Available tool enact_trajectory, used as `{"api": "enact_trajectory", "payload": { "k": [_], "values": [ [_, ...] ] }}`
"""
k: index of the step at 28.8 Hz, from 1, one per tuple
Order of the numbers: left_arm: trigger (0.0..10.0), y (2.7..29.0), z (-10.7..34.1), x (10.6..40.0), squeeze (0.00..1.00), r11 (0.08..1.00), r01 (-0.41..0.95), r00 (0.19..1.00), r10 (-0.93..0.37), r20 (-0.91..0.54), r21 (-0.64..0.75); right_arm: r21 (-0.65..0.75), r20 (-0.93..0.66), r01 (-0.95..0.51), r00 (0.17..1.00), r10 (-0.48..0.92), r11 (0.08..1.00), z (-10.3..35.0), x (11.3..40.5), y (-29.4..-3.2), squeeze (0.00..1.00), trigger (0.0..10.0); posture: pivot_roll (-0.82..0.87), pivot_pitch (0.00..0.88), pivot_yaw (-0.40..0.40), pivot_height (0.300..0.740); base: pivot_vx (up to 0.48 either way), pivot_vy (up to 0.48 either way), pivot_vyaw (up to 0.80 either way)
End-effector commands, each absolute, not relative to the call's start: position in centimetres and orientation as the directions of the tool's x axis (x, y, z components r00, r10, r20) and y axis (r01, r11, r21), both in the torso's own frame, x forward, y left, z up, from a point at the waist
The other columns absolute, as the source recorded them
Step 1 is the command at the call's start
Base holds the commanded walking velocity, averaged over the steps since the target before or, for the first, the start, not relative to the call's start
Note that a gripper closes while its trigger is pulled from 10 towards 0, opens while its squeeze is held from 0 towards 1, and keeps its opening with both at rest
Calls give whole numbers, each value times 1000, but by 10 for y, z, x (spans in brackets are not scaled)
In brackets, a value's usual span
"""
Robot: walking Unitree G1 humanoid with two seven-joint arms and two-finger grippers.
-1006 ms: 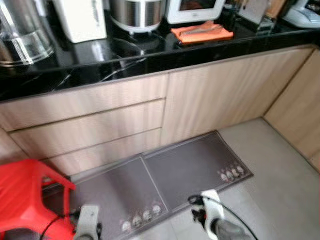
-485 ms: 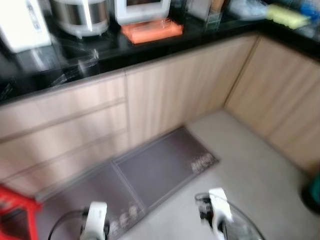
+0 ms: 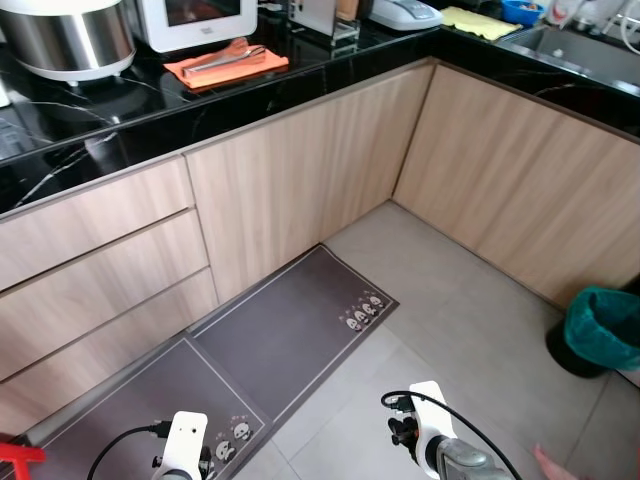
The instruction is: Kitchen organization
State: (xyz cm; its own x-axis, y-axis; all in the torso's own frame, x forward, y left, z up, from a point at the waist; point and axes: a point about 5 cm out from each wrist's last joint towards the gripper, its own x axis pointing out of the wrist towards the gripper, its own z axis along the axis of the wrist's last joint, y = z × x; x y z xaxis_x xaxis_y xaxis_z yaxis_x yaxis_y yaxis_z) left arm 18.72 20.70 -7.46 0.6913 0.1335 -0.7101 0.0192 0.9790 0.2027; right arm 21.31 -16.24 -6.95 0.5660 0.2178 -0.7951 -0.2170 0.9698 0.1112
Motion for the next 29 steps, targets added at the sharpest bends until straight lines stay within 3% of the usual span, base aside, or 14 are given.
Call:
{"api": "enact_trajectory", "payload": {
  "k": [1,6,22,29],
  "values": [
    [10000,206,-76,185,0,981,16,689,131,-713,195,101,-798,-220,565,211,970,-69,213,-165,0,10000,7,44,-82,740,0,0,-538],
    [10000,204,-76,185,0,974,70,697,107,-709,216,100,-800,-224,561,212,969,-70,212,-166,0,10000,8,34,-80,740,0,0,-533],
    [10000,199,-71,195,0,966,101,723,94,-685,240,101,-799,-222,562,212,970,-70,212,-166,0,10000,2,42,-81,740,0,-296,-519],
    [10000,198,-71,194,0,957,143,723,73,-687,253,101,-799,-220,564,211,970,-70,213,-167,0,10000,1,48,-82,740,0,0,-521]
  ]
}}
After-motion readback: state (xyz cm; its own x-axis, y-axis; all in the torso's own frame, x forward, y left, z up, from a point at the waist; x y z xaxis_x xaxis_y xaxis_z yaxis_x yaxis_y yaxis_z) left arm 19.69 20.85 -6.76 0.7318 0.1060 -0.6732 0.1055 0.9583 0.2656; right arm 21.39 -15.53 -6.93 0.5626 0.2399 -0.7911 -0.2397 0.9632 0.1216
